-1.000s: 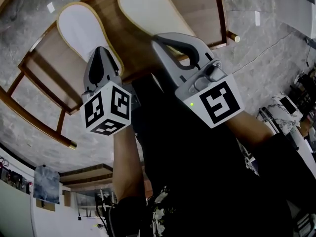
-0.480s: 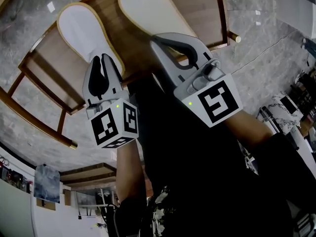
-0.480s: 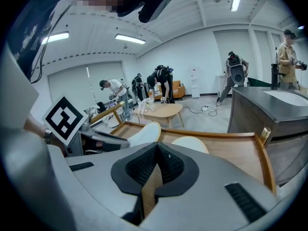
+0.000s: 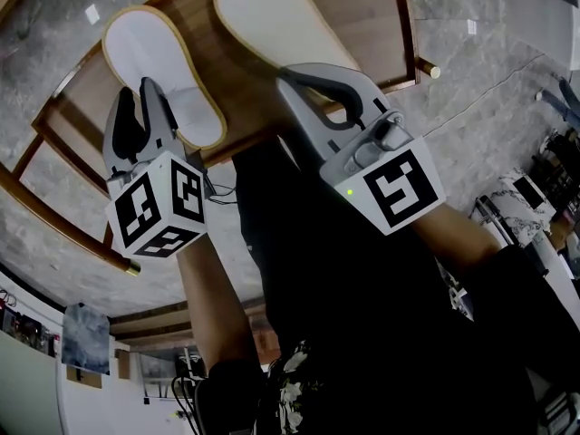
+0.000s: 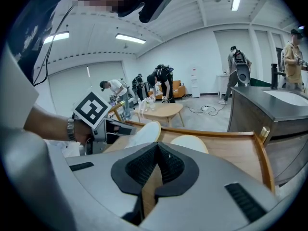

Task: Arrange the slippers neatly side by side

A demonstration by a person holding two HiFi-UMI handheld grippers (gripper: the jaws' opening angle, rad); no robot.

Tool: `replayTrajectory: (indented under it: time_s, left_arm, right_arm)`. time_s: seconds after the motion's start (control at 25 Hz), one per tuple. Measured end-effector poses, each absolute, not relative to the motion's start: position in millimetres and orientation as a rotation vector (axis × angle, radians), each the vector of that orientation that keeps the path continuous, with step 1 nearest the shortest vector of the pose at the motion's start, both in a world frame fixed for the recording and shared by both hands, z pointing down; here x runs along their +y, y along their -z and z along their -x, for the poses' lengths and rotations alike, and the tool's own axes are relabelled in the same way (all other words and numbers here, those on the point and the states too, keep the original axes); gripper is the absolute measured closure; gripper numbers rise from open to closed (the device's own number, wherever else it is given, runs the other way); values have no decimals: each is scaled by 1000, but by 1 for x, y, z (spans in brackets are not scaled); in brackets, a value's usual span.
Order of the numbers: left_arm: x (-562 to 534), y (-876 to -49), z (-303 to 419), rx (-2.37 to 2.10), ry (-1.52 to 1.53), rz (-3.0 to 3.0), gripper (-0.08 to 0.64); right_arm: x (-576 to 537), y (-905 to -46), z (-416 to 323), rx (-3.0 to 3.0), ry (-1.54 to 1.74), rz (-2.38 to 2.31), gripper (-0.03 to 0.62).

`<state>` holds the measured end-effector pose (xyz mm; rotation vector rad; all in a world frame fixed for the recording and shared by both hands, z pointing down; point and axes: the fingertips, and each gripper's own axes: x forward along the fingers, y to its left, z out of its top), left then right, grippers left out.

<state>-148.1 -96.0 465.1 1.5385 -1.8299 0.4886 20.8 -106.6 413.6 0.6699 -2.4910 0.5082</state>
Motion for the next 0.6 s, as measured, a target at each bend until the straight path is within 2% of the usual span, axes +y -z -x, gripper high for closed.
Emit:
replayTrajectory:
  time_s: [0.08, 0.16, 0.6]
  left_arm:
    - [-93, -471, 143, -1820, -496, -1522, 516]
    - [-88, -476, 136, -1806, -511, -1514, 548]
    - [-69, -480, 122, -1764, -517, -1508, 554]
  right_arm:
    - [-107, -414, -23, -2487, -510, -674, 595]
    - [-108, -414, -25, -2486, -512, -679, 595]
    - [-104, -415, -23, -2493, -530, -671, 595]
